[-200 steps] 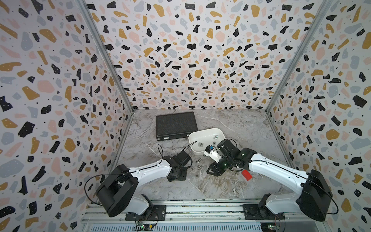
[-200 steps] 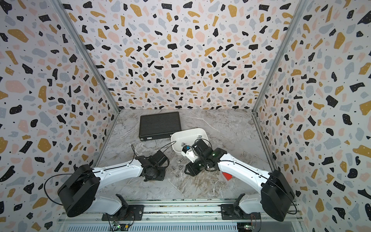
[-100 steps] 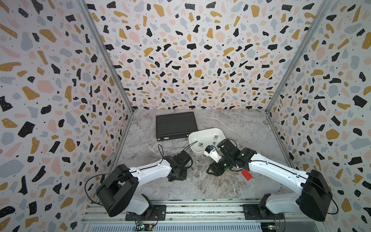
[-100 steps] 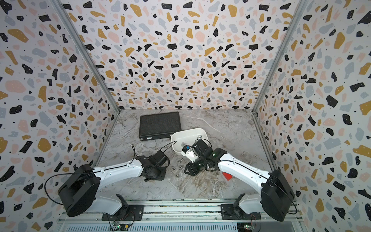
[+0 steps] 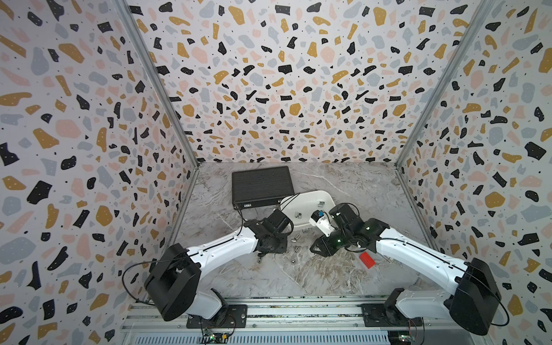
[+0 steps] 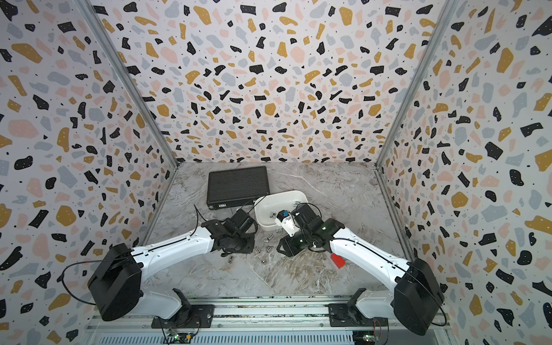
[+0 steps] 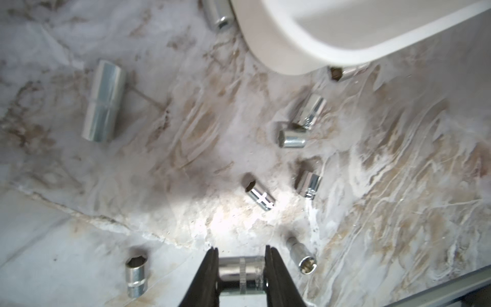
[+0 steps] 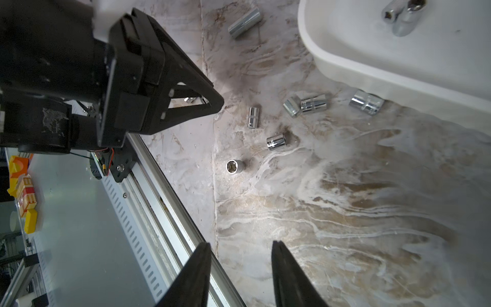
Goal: Put the socket on the desktop into the storage box
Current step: Place the socket head in the storage box.
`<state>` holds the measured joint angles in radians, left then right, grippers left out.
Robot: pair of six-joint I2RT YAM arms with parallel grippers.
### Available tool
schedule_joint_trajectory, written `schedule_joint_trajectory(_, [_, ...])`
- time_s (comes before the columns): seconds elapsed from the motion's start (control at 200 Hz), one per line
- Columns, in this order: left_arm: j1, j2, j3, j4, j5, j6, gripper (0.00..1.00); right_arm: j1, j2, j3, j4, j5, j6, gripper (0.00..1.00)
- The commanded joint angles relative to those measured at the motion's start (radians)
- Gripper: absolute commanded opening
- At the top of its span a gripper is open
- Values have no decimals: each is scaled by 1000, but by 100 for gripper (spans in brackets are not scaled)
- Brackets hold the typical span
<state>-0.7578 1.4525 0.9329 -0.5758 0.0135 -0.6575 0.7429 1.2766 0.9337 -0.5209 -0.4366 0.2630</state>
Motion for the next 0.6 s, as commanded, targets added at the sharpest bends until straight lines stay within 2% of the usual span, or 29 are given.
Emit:
schedule_joint_trajectory(0.0, [-4, 38, 74, -13, 25, 38, 12, -27, -40, -3, 6, 4, 30, 43])
schedule_joint_trajectory(0.596, [18, 259, 447, -70, 33, 125, 11, -166, -79, -21, -20, 64, 116, 43])
